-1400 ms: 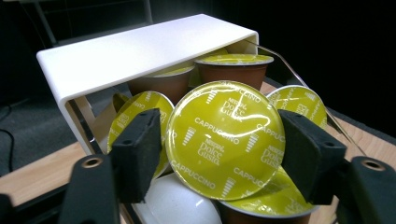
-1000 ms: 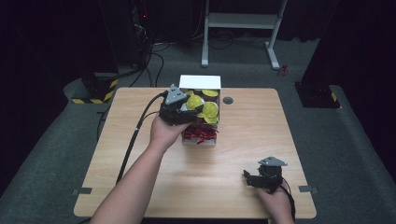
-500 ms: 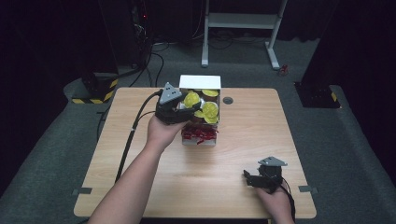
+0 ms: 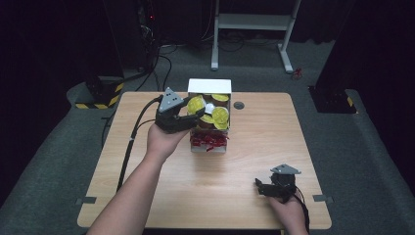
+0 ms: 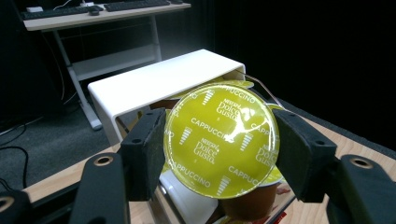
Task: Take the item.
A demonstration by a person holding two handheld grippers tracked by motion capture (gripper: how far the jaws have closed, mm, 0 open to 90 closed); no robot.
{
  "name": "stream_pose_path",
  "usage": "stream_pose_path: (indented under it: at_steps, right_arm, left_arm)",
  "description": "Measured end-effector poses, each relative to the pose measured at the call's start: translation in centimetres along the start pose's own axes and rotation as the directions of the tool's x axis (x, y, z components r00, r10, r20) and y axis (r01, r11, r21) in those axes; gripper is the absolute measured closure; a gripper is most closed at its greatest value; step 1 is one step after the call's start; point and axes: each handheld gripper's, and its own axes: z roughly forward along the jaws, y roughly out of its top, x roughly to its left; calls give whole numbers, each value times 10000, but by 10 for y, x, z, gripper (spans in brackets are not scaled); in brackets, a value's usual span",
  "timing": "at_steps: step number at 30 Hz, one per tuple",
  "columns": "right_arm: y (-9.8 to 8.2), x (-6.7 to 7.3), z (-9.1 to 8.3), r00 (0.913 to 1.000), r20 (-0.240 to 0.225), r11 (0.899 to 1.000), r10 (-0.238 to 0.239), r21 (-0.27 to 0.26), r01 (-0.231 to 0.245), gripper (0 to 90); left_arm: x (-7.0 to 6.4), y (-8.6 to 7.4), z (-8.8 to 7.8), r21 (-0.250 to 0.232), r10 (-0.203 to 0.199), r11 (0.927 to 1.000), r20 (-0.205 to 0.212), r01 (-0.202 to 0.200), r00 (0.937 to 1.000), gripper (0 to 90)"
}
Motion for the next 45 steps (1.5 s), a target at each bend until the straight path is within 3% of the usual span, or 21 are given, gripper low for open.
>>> stream_pose_path:
  at_steps: [6,25,45]
  right_arm:
    - [0,0,0,10000,3,10000,0,0,0,104]
    - [0,0,0,10000,26,10000,11,-13,-11,107]
    - [0,0,0,10000,24,10000,11,-13,-11,107]
  left_arm:
    - [4,-4,-7,-79,-220,9997,-20,220,9998,384]
    - [16,-13,-31,-64,-229,9997,-499,226,9985,385]
    - [33,-36,-46,59,-570,9983,-971,578,9936,384]
